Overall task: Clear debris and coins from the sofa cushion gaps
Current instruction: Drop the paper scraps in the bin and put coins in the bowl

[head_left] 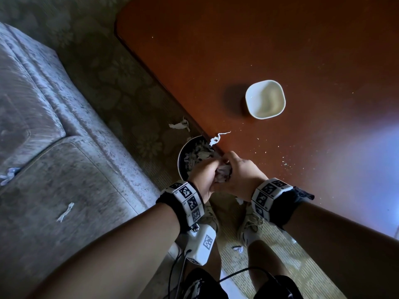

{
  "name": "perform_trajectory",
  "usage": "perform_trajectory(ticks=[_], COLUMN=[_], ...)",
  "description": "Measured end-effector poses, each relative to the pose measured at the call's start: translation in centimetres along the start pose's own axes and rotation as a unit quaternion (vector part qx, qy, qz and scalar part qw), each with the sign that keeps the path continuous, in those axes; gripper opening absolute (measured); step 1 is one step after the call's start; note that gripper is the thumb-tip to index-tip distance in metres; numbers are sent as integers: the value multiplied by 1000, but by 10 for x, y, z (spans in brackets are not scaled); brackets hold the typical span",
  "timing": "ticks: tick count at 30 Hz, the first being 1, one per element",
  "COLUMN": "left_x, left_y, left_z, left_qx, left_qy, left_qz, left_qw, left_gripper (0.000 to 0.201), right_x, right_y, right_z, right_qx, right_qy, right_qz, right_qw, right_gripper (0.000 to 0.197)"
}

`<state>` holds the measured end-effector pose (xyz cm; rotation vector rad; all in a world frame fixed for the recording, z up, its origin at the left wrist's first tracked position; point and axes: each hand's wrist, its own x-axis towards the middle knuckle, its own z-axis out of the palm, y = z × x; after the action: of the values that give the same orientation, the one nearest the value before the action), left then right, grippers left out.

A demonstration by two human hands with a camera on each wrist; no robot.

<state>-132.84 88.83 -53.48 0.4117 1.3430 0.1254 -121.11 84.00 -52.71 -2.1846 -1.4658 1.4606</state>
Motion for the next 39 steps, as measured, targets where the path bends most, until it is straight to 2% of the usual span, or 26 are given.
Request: perform_trajectory(ticks=[2, 5, 7, 9, 12, 15, 19, 25, 29, 31, 34, 37, 39], left_x=[1, 1, 1, 2, 4, 7, 9, 17, 23, 25, 19, 17, 19], left_y=[0, 1, 2, 2, 2, 2, 3, 5, 7, 6, 11, 9, 5], left_z=[-4, -4, -2, -2, -3, -5, -8, -25, -37, -39, -33, -23, -14], left_qx=[-25, -70, -95, -104, -95, -92, -65, -4, 89, 130, 201, 231, 229], left_qy=[17, 21, 28, 35, 40, 45, 69, 168, 249, 271, 259, 245, 235], left_qz=[6, -14, -31, -35, -21, -6, 4, 14, 41, 55, 64, 79, 78], left_qw=[1000, 997, 995, 993, 994, 995, 996, 986, 964, 952, 943, 938, 942], left_gripper=[24, 30, 33, 33, 22, 26, 32, 33, 36, 30, 27, 26, 24], right_x=[0, 3, 4, 3, 0, -2, 2, 6, 8, 8, 7, 3, -1], right_y=[1, 3, 3, 2, 0, -2, -3, 3, 11, 16, 28, 47, 64], right_z=[0, 1, 0, -1, -2, 0, 1, 10, 8, 5, -6, -22, -33], right_qx=[16, 17, 14, 19, 29, 34, 56, 25, 45, 78, 140, 180, 191], right_qy=[-3, 14, 17, 21, 37, 53, 96, 49, 41, 76, 142, 186, 213], right_qz=[-12, -41, -48, -56, -78, -99, -64, -68, -5, 31, 109, 201, 248], right_qw=[1000, 999, 999, 998, 996, 993, 992, 996, 998, 994, 974, 945, 926], right_gripper=[72, 49, 41, 40, 37, 26, 21, 24, 32, 26, 11, 8, 13])
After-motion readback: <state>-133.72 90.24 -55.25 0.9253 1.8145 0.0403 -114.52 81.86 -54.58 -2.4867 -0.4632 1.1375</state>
